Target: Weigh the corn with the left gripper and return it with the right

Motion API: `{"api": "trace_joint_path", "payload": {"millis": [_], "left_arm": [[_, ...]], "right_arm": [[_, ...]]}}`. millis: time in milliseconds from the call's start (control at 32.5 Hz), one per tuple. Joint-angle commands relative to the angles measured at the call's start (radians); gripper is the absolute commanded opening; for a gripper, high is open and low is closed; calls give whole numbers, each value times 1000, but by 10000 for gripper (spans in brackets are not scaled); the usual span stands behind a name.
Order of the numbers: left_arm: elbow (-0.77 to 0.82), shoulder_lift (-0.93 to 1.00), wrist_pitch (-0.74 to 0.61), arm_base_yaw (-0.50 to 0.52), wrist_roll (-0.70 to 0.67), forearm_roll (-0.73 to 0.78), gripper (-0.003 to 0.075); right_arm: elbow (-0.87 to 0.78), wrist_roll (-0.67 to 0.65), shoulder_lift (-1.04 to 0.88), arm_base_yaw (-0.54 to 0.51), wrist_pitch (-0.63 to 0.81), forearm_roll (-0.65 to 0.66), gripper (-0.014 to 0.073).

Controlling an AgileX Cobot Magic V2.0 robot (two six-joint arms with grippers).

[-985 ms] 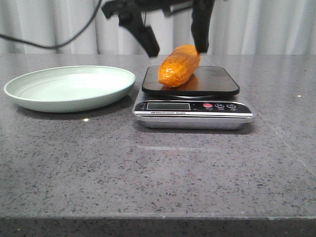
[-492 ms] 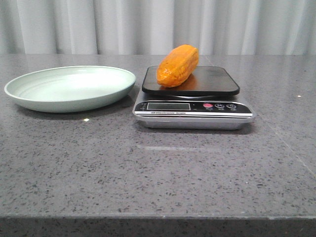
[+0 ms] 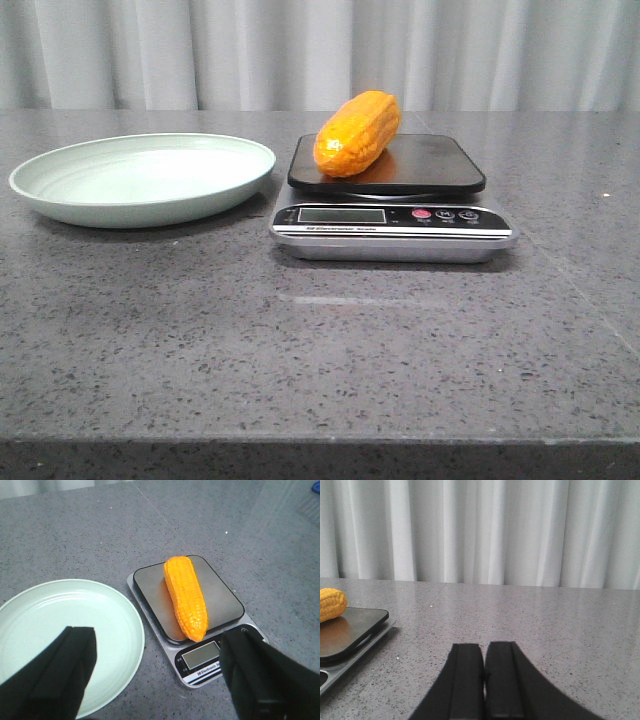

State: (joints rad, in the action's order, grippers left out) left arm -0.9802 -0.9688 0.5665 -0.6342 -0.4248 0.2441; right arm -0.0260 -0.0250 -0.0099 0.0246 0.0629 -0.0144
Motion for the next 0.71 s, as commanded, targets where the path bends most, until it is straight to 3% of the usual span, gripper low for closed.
{"api": "trace_joint_path", "payload": {"millis": [0, 369, 492, 615, 646, 677], "left_arm": [[72, 125, -124, -7, 2, 15, 565], [367, 564, -185, -7, 11, 41, 536], [435, 699, -184, -7, 38, 45, 385], [485, 818, -184, -7, 64, 45, 145], [496, 842, -184, -7, 64, 45, 111], [506, 867, -184, -7, 66, 45, 135]], "right_arm": [[6, 4, -18, 1, 81, -4, 173], [6, 4, -17, 1, 81, -4, 173], [6, 4, -17, 1, 81, -4, 173], [6, 4, -17, 1, 81, -4, 173], [6, 4, -17, 1, 81, -4, 173], [6, 4, -17, 1, 81, -4, 173]]}}
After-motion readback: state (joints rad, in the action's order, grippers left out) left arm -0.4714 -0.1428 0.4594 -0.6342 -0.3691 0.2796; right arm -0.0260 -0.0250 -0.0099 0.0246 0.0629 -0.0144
